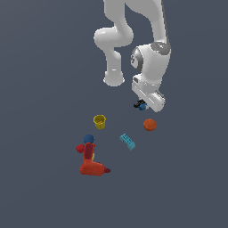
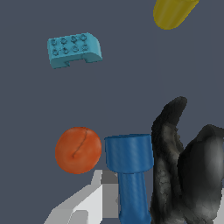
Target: Pick up a designated object from a clutter of objects.
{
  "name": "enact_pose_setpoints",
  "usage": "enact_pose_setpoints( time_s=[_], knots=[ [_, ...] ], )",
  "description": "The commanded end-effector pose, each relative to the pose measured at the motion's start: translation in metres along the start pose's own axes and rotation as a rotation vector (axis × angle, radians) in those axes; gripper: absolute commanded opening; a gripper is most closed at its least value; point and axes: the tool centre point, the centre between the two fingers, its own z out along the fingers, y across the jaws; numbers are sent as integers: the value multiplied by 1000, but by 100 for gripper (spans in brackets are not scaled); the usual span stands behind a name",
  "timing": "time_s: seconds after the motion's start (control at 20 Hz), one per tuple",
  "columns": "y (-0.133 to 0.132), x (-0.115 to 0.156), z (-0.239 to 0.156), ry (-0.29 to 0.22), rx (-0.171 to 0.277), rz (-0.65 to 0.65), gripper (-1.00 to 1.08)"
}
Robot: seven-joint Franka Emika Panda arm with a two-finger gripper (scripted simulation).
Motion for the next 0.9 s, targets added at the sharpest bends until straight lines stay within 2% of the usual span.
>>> enact_pose_setpoints(
  time_s=[0.0, 0.85],
  knots=[
    [4, 16, -23, -2, 1, 0, -100],
    [28, 122, -173, -1, 1, 1, -100]
  ],
)
